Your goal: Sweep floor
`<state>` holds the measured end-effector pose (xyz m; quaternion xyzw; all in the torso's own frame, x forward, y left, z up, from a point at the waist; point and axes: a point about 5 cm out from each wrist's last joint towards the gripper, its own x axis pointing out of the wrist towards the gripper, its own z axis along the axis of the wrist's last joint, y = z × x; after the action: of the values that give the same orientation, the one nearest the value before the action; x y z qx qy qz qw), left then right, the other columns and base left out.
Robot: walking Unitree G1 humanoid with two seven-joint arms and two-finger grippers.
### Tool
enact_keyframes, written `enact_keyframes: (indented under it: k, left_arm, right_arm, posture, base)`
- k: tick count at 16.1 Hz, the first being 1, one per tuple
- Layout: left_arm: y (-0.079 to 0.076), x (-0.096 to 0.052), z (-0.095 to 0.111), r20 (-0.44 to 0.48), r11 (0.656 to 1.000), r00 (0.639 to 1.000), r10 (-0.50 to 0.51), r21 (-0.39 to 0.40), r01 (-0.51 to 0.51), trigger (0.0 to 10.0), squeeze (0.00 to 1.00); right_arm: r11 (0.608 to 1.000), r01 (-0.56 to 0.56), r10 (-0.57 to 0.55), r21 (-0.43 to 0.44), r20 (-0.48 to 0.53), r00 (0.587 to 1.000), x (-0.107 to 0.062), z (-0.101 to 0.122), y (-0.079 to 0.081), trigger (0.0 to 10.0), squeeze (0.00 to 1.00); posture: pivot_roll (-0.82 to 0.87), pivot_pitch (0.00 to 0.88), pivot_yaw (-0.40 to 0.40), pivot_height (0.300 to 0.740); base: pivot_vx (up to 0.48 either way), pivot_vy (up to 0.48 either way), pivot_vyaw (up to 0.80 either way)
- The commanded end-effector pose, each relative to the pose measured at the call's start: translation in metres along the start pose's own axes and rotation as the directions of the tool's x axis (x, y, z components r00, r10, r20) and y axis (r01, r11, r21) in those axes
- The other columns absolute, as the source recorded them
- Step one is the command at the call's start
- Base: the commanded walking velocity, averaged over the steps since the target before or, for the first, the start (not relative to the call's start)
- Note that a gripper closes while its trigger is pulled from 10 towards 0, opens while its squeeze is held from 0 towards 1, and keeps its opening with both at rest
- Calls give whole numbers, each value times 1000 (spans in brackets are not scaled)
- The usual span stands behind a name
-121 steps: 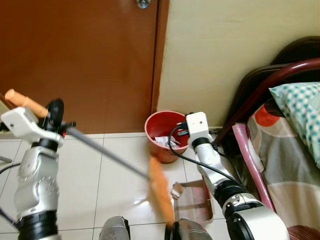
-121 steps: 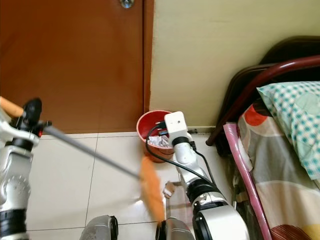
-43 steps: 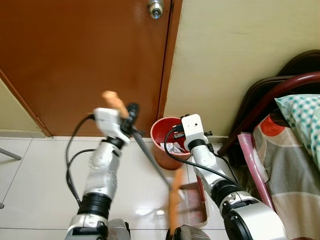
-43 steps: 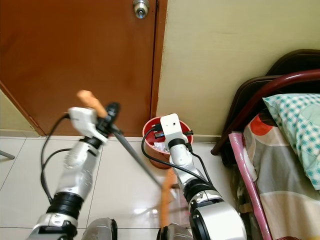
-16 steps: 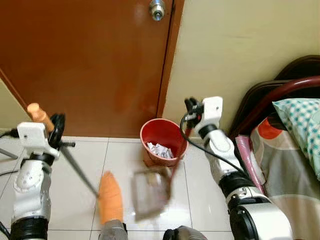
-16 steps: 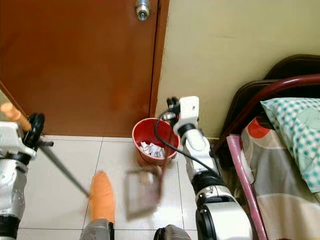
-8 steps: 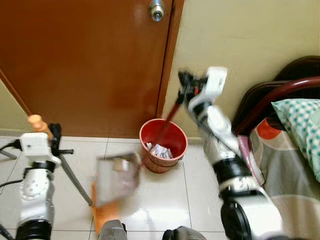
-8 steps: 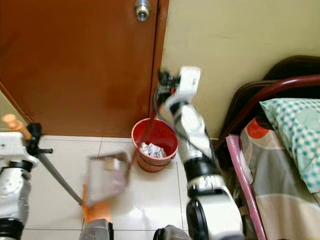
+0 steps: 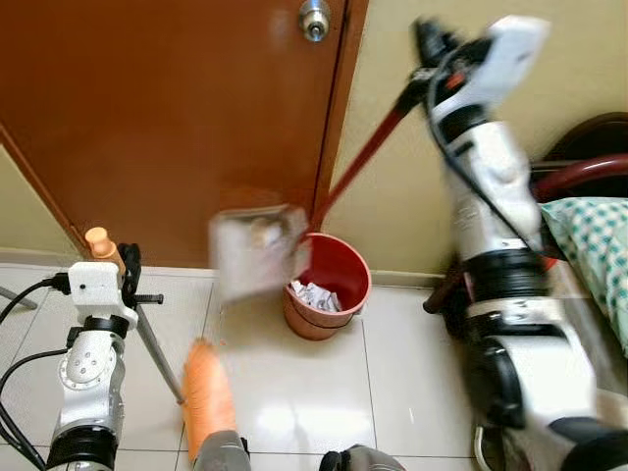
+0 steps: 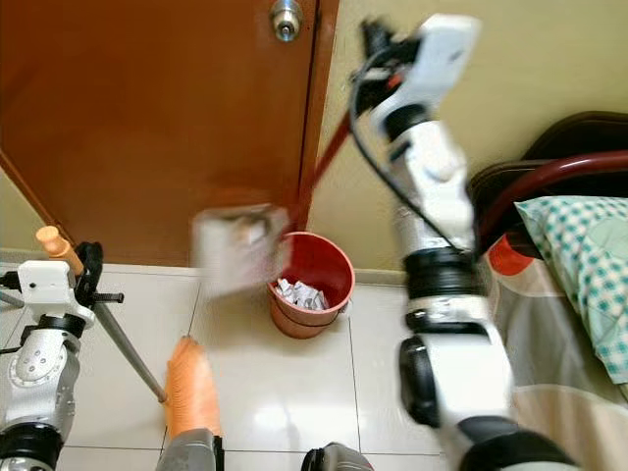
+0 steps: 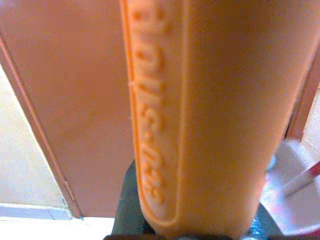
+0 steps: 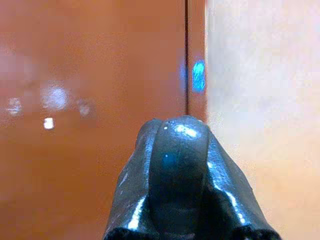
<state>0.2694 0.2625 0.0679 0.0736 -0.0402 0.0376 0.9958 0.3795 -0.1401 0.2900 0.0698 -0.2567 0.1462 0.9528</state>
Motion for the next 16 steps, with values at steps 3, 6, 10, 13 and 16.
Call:
enact_keyframes:
  k: [3, 6, 10, 13, 16]
  left_arm:
    - [-11, -3, -13, -64, 999, 997, -35, -20, 34, 10000, 0]
    - [-14, -5, -15, -67, 999, 997, -41, -21, 40, 10000, 0]
    - [-14, -5, -15, -68, 999, 997, -45, -11, 45, 10000, 0]
    - [-15, -4, -15, -66, 999, 996, -52, -2, 52, 10000, 0]
    - [-17, -4, -16, -68, 999, 996, -54, -1, 54, 10000, 0]
  right_arm:
    - [980, -84, 108, -179, 128, 986, 10, 36, 6, 10000, 0]
    - [874, -219, 287, -434, 97, 953, -2, 26, 25, 10000, 0]
    - [801, -333, 402, -498, 34, 915, -28, -9, 55, 10000, 0]
    - [647, -540, 615, -538, -51, 787, -58, -33, 92, 10000, 0]
    - [625, -530, 623, -574, -43, 781, -60, -33, 92, 10000, 0]
  posture:
    - [48, 0, -74, 740]
    - [47, 0, -74, 740]
    - [46, 0, -75, 740]
    - [52, 0, -74, 740]
    - [47, 0, -80, 740]
  base:
    - [0, 0, 0]
    - [0, 0, 0]
    - [0, 0, 0]
    - [0, 0, 0]
    - [0, 0, 0]
